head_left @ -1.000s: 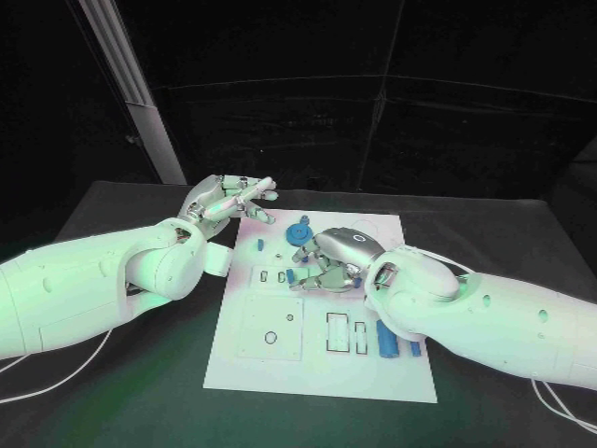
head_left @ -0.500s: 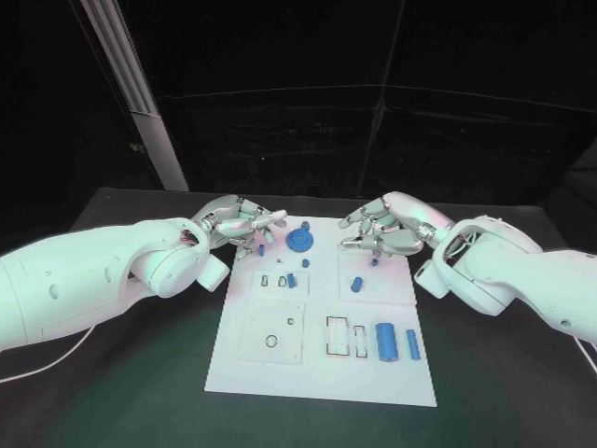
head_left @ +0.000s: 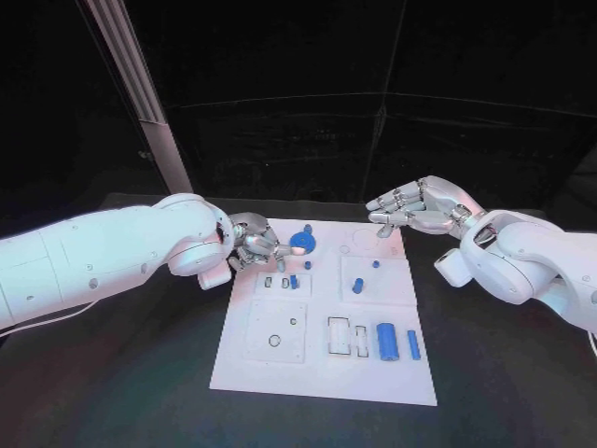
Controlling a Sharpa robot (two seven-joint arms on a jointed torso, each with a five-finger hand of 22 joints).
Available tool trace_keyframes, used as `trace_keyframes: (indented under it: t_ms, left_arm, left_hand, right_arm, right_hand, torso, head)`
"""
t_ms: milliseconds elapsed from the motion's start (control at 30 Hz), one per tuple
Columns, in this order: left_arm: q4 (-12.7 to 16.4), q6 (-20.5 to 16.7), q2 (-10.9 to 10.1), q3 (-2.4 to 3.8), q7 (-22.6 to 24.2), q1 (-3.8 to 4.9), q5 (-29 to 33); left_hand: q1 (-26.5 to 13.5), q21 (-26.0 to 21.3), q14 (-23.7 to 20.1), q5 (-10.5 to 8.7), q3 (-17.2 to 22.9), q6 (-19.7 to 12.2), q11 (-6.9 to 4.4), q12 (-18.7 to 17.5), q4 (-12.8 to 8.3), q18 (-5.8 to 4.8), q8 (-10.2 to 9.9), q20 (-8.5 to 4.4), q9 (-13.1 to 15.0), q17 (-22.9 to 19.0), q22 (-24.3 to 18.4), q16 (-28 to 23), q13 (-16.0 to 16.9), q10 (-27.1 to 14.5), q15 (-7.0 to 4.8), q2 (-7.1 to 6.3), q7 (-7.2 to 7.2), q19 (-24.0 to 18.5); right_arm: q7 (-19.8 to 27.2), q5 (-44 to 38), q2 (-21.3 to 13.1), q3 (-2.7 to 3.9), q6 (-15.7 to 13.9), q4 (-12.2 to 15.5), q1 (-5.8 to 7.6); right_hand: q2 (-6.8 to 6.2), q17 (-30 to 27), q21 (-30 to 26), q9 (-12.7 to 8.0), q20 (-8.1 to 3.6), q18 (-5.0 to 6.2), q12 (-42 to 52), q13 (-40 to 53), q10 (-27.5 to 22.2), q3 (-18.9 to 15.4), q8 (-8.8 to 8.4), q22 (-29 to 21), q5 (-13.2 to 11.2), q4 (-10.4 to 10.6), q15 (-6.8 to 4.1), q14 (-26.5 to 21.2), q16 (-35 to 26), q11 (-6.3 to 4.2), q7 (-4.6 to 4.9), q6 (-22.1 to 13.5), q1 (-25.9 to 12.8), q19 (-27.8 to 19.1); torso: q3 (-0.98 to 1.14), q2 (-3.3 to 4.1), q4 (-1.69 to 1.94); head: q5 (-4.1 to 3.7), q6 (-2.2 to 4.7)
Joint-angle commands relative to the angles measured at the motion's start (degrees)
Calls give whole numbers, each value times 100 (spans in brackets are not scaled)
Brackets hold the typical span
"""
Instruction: Assemble the parts on the task board
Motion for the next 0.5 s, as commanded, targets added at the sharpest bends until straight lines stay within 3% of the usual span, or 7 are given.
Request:
trace_keyframes:
  t_ms: [33, 200, 400, 500]
  left_arm:
    - [-38, 388, 108, -50, -633, 55, -626]
    - [-108, 464, 277, -121, -744, 95, -744]
    - [-266, 633, 527, -186, -866, 117, -816]
    - [-365, 743, 641, -199, -924, 121, -827]
  left_hand:
    - [7, 56, 595, -23, -113, -57, -21, 138, 4, -127, 192, -67, 167, 1506, 94, 17, 150, 69, -50, 6, -48, 24]
    - [163, 97, 595, -20, -162, -158, -40, 209, -23, -139, 376, -88, 342, 1506, 169, 17, 229, 87, -62, 73, -68, 48]
    - [272, 115, 595, -18, -205, -259, -43, 228, -25, -144, 506, -94, 478, 1506, 205, 17, 252, 80, -64, 121, -72, 57]
    - [302, 112, 595, -19, -219, -297, -41, 218, -28, -143, 538, -93, 515, 1506, 201, 17, 240, 65, -63, 132, -70, 52]
  right_arm:
    - [179, 128, 17, 3, 158, -38, 16]
    - [161, 54, 48, 2, 152, -89, 18]
    - [130, -8, 81, 2, 170, -127, 19]
    - [111, -64, 94, 2, 186, -136, 19]
  right_hand:
    - [39, 13, -71, -8, 8, 72, -38, -93, 41, -46, -29, -46, -31, -6, 6, 38, -72, 15, 15, 35, -23, 67]
    - [47, 25, -161, -12, 19, 71, -58, -202, 40, -77, -39, -102, -16, -22, 17, 50, -160, 27, 26, 29, -38, 101]
    - [49, 36, -217, -14, 25, 71, -68, -268, 32, -94, -41, -137, 1, -43, 25, 54, -214, 34, 32, 25, -34, 120]
    - [46, -142, -324, -17, 67, 62, -85, -391, -3, -123, -45, -201, 6, -105, 89, -194, -511, 77, 62, -1, -14, 142]
  torso:
    - [12, -21, 5]
    - [15, -17, 7]
    - [3, -7, 14]
    - [4, -3, 1]
  head:
    - [17, -22]
    - [20, -28]
    - [32, -6]
    - [39, -31]
